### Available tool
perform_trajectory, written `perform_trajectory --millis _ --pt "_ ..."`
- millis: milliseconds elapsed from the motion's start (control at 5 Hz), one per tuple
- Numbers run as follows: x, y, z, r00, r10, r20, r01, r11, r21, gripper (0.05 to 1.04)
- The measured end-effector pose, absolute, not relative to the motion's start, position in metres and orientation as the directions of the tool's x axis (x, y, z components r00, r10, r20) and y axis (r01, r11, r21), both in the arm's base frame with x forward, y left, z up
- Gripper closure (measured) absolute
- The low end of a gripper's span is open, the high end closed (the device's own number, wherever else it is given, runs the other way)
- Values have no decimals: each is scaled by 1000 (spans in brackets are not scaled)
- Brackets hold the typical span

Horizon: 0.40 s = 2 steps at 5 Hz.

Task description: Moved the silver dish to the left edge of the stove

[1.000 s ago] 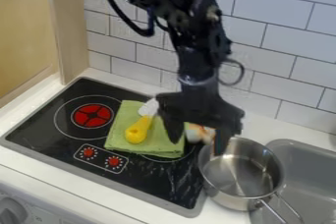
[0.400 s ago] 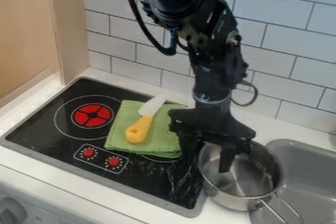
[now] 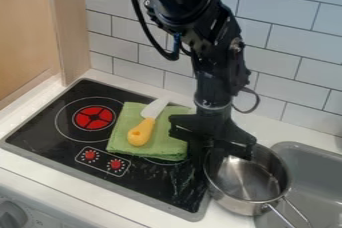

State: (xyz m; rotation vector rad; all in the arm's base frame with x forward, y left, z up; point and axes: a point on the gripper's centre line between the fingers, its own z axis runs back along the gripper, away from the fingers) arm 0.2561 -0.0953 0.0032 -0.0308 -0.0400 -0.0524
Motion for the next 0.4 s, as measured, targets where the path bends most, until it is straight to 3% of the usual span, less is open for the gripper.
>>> perform_trajectory --millis 400 --pt "261 -104 7 996 -72 44 73 997 -19 1016"
